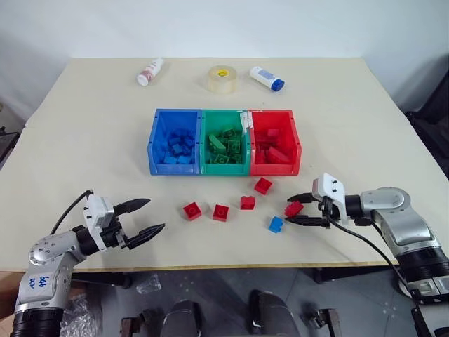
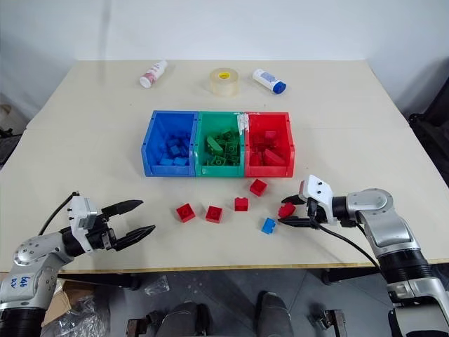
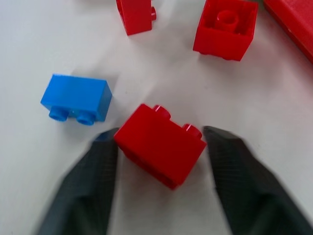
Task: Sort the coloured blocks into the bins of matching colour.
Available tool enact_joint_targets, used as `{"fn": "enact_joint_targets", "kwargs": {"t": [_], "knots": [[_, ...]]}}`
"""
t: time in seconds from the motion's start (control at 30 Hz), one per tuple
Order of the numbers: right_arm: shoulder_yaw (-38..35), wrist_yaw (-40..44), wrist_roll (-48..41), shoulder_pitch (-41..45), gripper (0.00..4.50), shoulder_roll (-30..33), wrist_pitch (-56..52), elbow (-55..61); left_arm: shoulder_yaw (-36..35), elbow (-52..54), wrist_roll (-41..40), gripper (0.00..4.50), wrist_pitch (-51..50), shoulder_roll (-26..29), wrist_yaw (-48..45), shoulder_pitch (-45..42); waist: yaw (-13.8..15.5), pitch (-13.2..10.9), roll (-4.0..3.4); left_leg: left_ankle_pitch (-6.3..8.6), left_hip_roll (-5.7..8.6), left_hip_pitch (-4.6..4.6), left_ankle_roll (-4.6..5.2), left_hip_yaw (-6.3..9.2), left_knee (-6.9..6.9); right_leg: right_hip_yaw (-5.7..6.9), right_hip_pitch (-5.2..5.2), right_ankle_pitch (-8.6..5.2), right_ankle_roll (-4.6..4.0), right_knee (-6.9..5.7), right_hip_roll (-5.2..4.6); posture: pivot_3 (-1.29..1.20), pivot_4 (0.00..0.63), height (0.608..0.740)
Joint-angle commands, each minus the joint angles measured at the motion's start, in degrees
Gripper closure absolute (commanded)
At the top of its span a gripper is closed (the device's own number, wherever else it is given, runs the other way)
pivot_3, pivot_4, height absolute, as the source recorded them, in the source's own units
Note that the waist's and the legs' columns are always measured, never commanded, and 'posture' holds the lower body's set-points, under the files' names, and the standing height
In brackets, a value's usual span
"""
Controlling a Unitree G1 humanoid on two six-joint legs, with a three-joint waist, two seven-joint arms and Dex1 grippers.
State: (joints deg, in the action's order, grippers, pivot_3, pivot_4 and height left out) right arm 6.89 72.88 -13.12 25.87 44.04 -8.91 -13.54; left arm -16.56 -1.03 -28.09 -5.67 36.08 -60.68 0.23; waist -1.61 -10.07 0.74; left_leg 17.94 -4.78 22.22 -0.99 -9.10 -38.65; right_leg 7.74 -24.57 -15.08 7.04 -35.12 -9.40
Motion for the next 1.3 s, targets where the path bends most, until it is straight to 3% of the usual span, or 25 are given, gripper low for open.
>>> {"fn": "enact_joint_targets", "kwargs": {"t": [0.03,0.2,0.33,0.53,0.73,0.83,1.03,1.3], "knots": [[-2.06,-0.12,-1.42,0.73,2.87,-0.11,0.17,2.26,-1.79,2.06,-1.84,0.00,1.29,-0.30,-0.06,0.65,0.03,0.00,0.00,0.00,0.00,0.00,0.00,0.00,0.00,0.00,0.00,0.00,0.00,0.00,0.00,0.00,0.150,0.740],[-5.58,-3.15,-4.81,2.14,2.87,-0.76,-3.73,6.91,-1.30,1.42,-2.71,0.00,2.72,-0.41,-2.20,0.26,0.03,0.00,0.00,0.01,0.00,0.00,-0.01,0.00,-0.01,0.00,0.00,0.00,0.00,-0.01,0.00,0.00,0.150,0.740],[-7.65,-7.96,-6.18,8.67,2.87,-3.69,-6.43,6.86,-0.17,0.50,-2.86,0.00,5.19,-0.90,-4.97,-1.33,-0.15,-0.01,-0.03,0.01,-0.01,0.00,-0.01,-0.01,-0.06,-0.01,-0.02,0.00,0.00,-0.01,0.00,0.00,0.150,0.740],[-5.58,-16.11,-0.04,23.42,2.87,-10.49,-1.60,-9.52,1.97,-2.91,-3.84,0.00,10.14,-2.82,-12.13,-6.73,-0.11,-0.01,-0.04,0.03,-0.03,0.00,-0.04,-0.04,-0.10,-0.01,-0.06,-0.02,-0.03,-0.19,0.01,0.00,0.150,0.740],[-4.30,-20.86,5.37,31.01,0.87,-14.87,5.50,-23.44,3.88,-7.36,-3.24,0.00,13.00,-2.81,-17.31,-11.01,-0.21,-0.01,-0.04,0.05,-0.01,0.10,-0.02,-0.06,-0.16,0.00,-0.09,-0.01,-0.02,-0.19,0.00,0.00,0.150,0.740],[-4.80,-20.32,5.07,30.34,0.04,-14.89,6.28,-22.36,4.38,-8.94,-3.27,0.00,13.76,-2.68,-19.23,-12.19,-0.36,-0.03,-0.06,0.05,-0.01,0.11,-0.02,-0.07,-0.12,0.00,-0.12,-0.01,-0.02,-0.18,0.00,0.00,0.150,0.740],[-6.23,-13.93,0.33,22.96,0.04,-11.88,3.18,-9.86,4.89,-12.36,-2.77,0.00,14.92,-2.57,-21.61,-14.34,-0.19,-0.03,-0.06,0.05,-0.02,0.10,-0.02,-0.05,-0.15,-0.01,-0.11,-0.01,-0.02,-0.21,0.01,0.00,0.150,0.740],[-14.32,-5.31,-10.60,-1.59,0.04,-0.75,-4.00,14.97,5.76,-17.71,-1.90,0.00,16.44,-2.67,-23.41,-16.58,0.05,-0.03,-0.06,0.12,-0.02,0.15,0.02,0.00,-0.27,0.01,-0.07,0.01,0.02,-0.15,0.01,0.00,0.150,0.740]]}}
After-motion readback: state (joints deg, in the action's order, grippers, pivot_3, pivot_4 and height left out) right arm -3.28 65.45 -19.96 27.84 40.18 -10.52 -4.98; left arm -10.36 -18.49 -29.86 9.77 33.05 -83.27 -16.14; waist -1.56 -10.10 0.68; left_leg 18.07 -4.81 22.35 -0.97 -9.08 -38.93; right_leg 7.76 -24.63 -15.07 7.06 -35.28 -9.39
